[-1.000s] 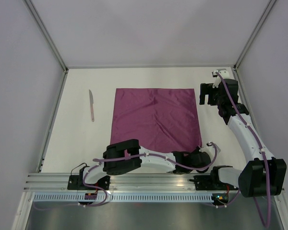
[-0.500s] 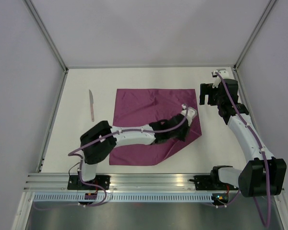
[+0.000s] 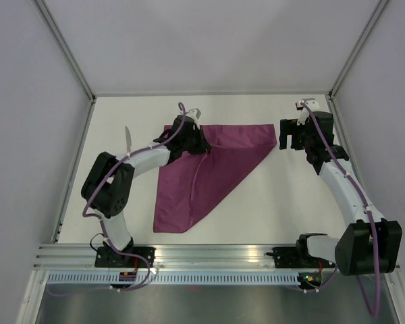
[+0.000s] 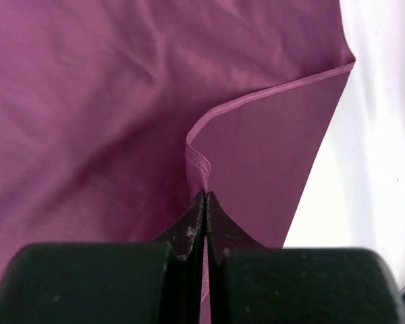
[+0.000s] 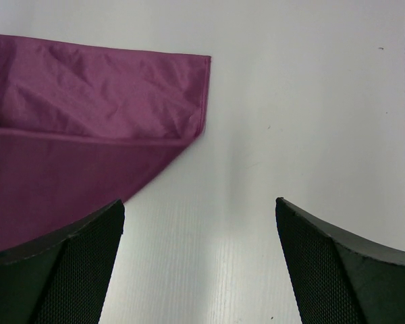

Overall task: Fold the napkin, place the utensils inside, and roll it up
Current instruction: Fold the napkin

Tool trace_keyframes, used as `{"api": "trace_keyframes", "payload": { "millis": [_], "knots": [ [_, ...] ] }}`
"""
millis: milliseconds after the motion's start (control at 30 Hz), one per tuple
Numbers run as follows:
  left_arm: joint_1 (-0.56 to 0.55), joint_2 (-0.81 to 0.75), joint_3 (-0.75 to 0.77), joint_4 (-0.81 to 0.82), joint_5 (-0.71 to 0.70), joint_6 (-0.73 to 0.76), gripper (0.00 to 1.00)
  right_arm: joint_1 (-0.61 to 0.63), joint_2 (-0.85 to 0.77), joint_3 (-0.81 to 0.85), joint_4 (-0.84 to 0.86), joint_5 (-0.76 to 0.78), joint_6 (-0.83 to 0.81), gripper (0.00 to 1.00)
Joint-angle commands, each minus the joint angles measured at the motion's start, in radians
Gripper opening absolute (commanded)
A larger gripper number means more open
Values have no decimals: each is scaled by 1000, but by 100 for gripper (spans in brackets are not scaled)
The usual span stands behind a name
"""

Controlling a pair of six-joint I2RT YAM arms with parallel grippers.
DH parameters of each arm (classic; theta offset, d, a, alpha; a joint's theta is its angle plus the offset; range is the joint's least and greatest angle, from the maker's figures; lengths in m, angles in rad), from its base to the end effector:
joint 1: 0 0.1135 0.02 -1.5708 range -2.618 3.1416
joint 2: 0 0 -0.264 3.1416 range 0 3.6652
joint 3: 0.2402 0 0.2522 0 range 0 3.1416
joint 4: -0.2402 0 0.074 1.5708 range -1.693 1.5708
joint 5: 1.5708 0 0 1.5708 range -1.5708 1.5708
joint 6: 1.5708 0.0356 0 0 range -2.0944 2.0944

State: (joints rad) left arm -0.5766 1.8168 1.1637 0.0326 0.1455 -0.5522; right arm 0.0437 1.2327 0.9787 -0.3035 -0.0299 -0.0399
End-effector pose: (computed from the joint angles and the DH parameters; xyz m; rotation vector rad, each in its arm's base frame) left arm 0.3360 -0.2247 0.2048 0.1141 2.2950 -0.7733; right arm 0.2773 0.0132 0.3011 -0.1066 2.1255 0.0341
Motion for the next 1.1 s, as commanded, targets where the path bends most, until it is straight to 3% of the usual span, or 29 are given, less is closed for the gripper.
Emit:
{"api": "trace_keyframes", "payload": {
  "millis": [0, 467, 1067],
  "knots": [
    [73, 19, 37, 12, 109, -54, 2, -1, 13, 40, -14, -7, -9, 97],
    [291, 159, 192, -26, 223, -63, 2, -2, 28, 43, -17, -8, -17, 96],
    [409, 237, 292, -86, 264, -49, 2, -1, 30, 43, -20, -18, -21, 97]
  ]
}}
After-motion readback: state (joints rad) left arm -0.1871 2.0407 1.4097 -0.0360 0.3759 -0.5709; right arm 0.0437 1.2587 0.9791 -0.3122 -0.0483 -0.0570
